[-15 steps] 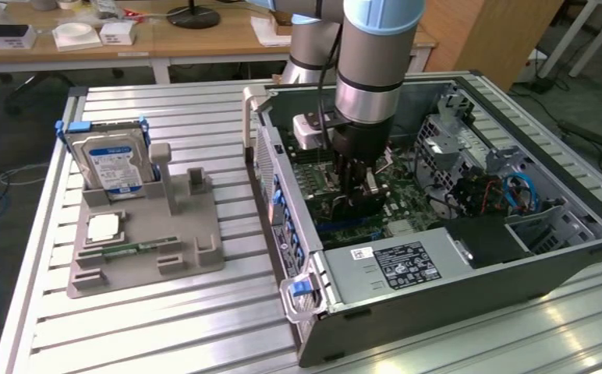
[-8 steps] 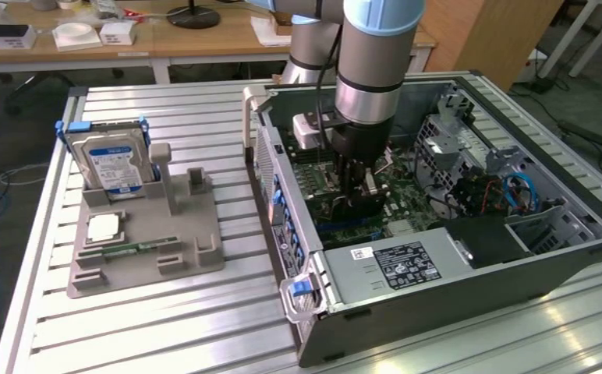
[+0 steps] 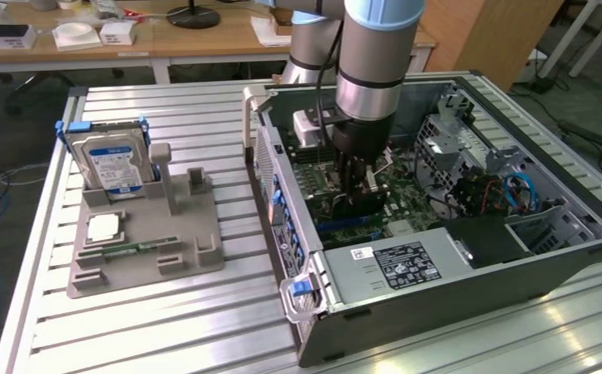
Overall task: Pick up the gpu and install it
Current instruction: 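Insert the gpu into the slot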
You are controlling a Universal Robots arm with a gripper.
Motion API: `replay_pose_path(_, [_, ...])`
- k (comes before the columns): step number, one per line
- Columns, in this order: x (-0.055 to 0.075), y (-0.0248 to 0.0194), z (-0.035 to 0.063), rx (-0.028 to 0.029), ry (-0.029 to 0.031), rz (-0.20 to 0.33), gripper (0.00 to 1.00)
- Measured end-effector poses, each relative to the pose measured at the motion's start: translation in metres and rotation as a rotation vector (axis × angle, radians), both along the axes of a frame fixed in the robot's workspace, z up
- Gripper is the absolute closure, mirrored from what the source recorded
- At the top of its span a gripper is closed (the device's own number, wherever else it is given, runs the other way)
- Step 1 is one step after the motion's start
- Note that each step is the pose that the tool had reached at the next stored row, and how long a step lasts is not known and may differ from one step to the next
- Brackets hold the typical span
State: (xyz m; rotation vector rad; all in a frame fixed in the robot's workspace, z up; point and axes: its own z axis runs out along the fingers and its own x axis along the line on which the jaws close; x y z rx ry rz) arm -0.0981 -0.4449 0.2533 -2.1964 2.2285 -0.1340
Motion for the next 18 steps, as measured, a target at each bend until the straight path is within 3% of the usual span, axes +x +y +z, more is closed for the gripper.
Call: replay_pose_path(18, [-0.0001, 0.0000, 0.0009, -0.0006, 0.0000, 0.005, 0.74])
